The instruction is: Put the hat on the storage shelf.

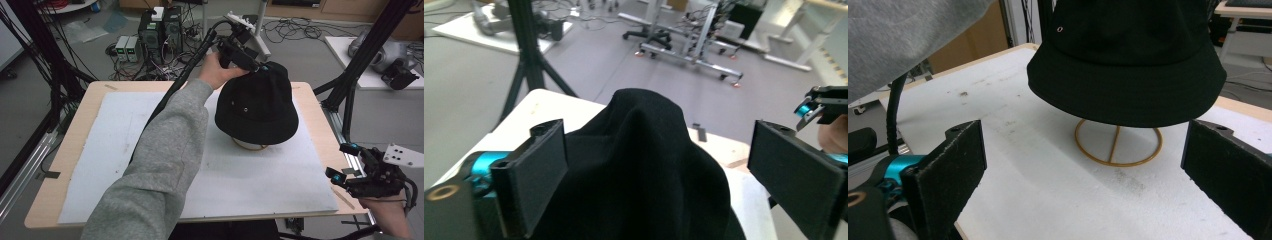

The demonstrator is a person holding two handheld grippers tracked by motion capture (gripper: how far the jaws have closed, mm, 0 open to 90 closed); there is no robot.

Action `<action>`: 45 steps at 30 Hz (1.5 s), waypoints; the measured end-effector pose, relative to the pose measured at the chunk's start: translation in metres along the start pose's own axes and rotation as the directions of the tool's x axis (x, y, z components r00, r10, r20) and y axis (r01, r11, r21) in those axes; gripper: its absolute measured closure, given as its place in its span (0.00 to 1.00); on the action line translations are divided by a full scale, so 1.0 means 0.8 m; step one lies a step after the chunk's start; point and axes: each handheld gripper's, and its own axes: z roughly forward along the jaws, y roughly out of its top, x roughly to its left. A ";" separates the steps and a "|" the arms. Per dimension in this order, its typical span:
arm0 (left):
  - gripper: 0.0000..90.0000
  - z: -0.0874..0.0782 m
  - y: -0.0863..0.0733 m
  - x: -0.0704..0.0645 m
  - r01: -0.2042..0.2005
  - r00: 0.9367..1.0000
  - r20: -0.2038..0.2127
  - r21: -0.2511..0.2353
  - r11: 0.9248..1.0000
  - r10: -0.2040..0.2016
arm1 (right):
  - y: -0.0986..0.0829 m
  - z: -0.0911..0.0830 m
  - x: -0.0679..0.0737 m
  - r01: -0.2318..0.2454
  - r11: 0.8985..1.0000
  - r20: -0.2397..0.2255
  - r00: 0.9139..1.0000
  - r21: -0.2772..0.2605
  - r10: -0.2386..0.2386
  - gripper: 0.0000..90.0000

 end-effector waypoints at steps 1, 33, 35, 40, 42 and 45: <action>0.10 -0.005 0.001 -0.003 -0.004 1.000 -0.006 0.004 1.000 0.004 | 0.000 0.002 0.000 -0.001 1.000 -0.003 1.000 0.001 0.001 0.04; 0.10 -0.120 -0.019 -0.048 -0.029 0.998 -0.061 0.008 1.000 0.029 | 0.010 0.036 0.002 0.022 1.000 -0.064 0.998 0.014 -0.021 0.04; 0.10 -0.128 -0.027 -0.051 -0.016 0.999 -0.046 0.012 1.000 0.017 | 0.012 0.038 0.003 0.020 1.000 -0.069 0.997 0.016 -0.019 0.04; 0.10 -0.146 -0.051 -0.060 -0.009 0.997 -0.078 -0.010 1.000 0.008 | 0.014 0.044 0.000 0.027 1.000 -0.075 0.997 0.014 -0.026 0.04; 0.10 -0.153 -0.061 -0.062 0.001 0.997 -0.083 -0.022 1.000 -0.003 | 0.015 0.046 -0.002 0.027 1.000 -0.077 0.997 0.008 -0.027 0.04; 0.10 -0.165 -0.075 -0.064 0.009 0.996 -0.090 -0.041 0.999 -0.013 | 0.017 0.049 -0.005 0.027 1.000 -0.080 0.996 0.004 -0.027 0.04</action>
